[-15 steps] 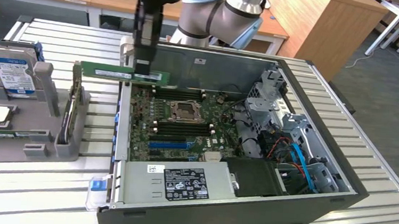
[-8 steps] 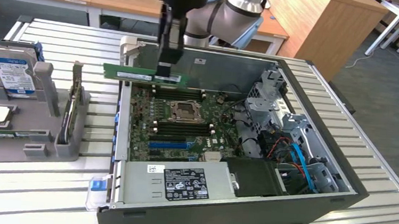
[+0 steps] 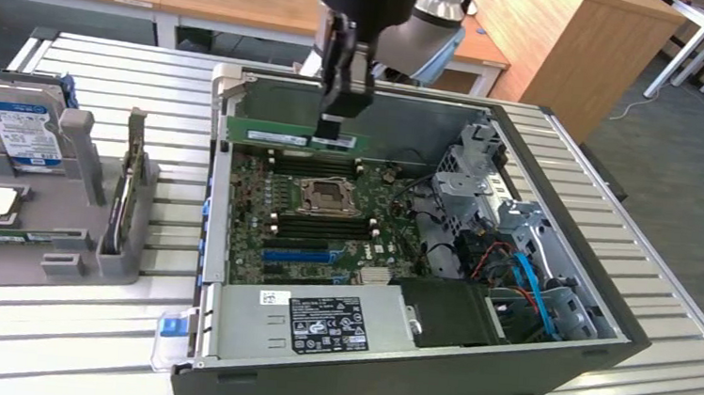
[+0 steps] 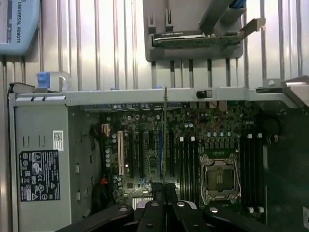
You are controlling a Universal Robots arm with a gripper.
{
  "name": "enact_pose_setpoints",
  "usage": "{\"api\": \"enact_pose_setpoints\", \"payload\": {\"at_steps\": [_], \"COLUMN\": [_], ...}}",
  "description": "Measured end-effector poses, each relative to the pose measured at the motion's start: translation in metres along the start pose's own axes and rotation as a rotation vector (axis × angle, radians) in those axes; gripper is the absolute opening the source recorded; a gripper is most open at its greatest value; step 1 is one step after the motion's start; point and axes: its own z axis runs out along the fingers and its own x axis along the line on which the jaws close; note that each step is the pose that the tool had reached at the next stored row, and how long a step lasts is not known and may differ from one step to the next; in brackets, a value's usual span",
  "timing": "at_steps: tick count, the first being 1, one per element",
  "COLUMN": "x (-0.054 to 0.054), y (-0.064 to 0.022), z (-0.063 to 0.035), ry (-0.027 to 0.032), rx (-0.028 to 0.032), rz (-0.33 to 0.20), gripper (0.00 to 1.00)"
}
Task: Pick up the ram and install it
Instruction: 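Pick up the ram and move it above insertion slot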
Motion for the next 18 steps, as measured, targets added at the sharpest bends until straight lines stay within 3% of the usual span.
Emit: {"api": "enact_pose_setpoints", "payload": {"at_steps": [14, 18], "x": [-0.004, -0.004], "y": [-0.0632, -0.0641], "z": [-0.0009, -0.0009], "ry": [-0.0032, -0.0032], "rx": [-0.0003, -0.0002], "rz": [-0.001, 0.000], "gripper": [0.12, 0.12]}}
